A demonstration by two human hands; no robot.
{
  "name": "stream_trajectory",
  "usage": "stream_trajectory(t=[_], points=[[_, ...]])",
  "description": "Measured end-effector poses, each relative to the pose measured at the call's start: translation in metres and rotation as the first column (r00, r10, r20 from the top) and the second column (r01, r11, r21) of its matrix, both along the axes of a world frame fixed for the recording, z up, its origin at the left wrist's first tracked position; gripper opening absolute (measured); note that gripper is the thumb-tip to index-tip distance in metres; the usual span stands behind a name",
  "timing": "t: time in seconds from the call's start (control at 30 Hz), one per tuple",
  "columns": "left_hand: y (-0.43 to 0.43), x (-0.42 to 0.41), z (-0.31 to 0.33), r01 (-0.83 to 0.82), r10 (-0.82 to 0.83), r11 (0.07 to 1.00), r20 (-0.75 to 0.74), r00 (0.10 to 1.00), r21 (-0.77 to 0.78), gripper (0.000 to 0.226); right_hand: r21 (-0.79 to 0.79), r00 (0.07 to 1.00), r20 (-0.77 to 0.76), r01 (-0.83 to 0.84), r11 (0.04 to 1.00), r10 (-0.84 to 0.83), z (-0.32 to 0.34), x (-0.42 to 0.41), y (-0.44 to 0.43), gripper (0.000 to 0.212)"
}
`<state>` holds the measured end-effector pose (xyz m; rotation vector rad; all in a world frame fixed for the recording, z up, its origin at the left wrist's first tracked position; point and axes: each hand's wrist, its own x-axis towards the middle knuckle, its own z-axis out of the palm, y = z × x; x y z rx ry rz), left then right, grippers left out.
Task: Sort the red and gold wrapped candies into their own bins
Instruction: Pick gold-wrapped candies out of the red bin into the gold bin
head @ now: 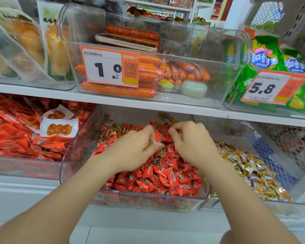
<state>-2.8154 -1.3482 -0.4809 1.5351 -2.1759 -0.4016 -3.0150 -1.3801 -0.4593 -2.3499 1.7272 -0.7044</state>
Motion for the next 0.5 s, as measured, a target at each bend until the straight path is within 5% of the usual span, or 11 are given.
stream_trajectory(t=[0.13, 0.3, 0.5], points=[[0.001, 0.012, 0.006, -0.142, 0.152, 0.987, -0.133, 0.979, 0.080, 0.022, -0.051, 0.987, -0.158, -0.035, 0.998, 0.026, 0.003, 0.024, -0.010, 0.026], [-0.002, 0.027, 0.005, -0.197, 0.201, 0.979, -0.111, 0.973, 0.049, 0.021, 0.046, 0.907, -0.421, 0.054, 0.997, -0.030, 0.008, 0.036, -0.018, 0.027], [-0.008, 0.044, -0.003, -0.117, 0.135, 0.983, -0.121, 0.983, 0.144, 0.018, 0.074, 0.891, -0.441, 0.153, 0.985, -0.106, 0.023, 0.025, -0.004, 0.015]])
